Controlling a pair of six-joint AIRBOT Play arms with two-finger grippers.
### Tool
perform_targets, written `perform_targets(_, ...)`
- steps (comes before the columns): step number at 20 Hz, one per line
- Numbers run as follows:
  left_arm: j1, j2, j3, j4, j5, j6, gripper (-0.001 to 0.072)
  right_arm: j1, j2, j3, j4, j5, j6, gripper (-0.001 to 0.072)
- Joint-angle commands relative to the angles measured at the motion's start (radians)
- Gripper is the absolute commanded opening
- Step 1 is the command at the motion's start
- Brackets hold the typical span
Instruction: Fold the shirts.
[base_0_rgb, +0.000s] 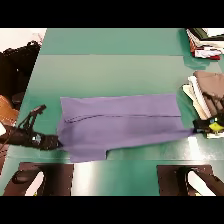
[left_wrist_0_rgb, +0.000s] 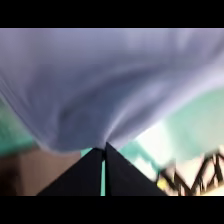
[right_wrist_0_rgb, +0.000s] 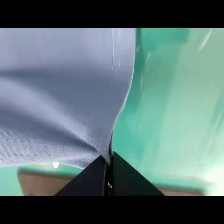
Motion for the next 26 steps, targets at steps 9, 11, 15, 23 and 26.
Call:
perform_targets(9, 0.0, -0.713, 0.515, 0.011, 0.42, 0.111, 0.0023, 0.089, -0.5, 0.475, 0.069, -0.145, 0.019, 0.0019)
perform_targets(11, 0.0, -0.753, 0.552, 0.008, 0.479, 0.111, 0.0024, 0.089, -0.568, 0.534, 0.095, -0.145, 0.02, 0.0021)
perform_targets(15, 0.001, -0.759, 0.56, -0.003, 0.51, 0.111, 0.0458, 0.071, -0.661, 0.603, 0.168, -0.141, 0.015, 0.0379)
perform_targets(23, 0.0, -0.757, 0.599, -0.025, 0.318, 0.119, 0.0024, -0.158, -0.628, 0.38, 0.362, -0.128, -0.137, 0.0561)
perform_targets(26, 0.0, -0.757, 0.599, -0.102, 0.335, 0.119, 0.0024, -0.226, -0.687, 0.305, 0.5, -0.153, -0.189, 0.055)
